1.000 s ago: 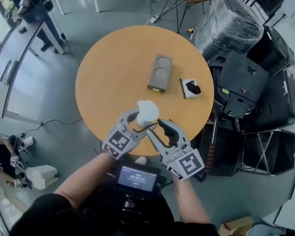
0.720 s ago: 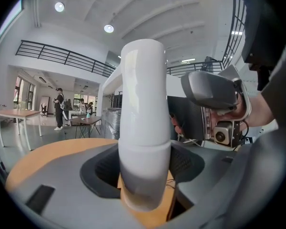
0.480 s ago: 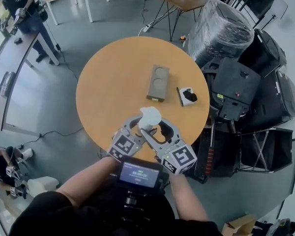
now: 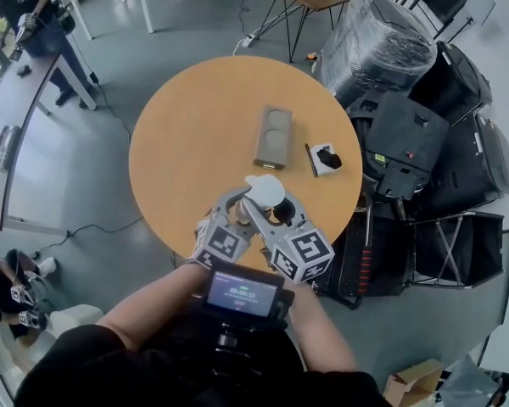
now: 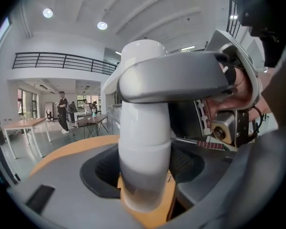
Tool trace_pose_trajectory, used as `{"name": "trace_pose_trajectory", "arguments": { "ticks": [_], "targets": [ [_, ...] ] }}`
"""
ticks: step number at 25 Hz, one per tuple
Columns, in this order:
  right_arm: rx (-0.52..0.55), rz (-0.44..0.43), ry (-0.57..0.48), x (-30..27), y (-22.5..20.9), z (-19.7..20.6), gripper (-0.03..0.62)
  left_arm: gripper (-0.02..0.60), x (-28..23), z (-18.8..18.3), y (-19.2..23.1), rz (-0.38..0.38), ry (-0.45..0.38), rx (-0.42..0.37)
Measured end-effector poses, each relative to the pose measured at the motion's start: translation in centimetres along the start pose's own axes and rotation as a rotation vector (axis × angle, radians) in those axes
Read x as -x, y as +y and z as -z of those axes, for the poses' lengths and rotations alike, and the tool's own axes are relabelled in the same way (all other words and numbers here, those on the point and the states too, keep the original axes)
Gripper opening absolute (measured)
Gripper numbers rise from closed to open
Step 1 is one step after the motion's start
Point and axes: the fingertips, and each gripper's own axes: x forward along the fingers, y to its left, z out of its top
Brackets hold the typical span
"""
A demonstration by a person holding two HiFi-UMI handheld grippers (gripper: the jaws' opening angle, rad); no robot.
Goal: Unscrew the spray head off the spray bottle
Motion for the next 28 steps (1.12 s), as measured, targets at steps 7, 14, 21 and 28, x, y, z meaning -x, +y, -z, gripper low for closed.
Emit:
{"name": "trace_pose_trajectory", "arguments": {
  "ticks": [7, 14, 21, 28],
  "targets": [
    [-0.005, -0.024, -0.019, -0.3, 0.4, -0.7, 0.230, 0.305, 0.6, -0.8, 0.6, -0.015, -0.008, -0.041],
    [0.016, -0.087, -0.026, 0.0, 1.0, -1.2, 0.226, 0.304, 1.1, -0.7, 0.2, 0.056, -0.052, -0.076],
    [0.055, -0.184, -0.019, 0.2, 2.3, -1.0, 0.213, 0.304, 1.3, -0.5, -0.7, 0.210, -0.105, -0.057],
    [0.110, -0.338, -0.038, 1.1, 3.7, -1.6, 0.218, 0.304, 2.4, -1.3, -2.3, 0.436, -0.177, -0.102]
  ]
}}
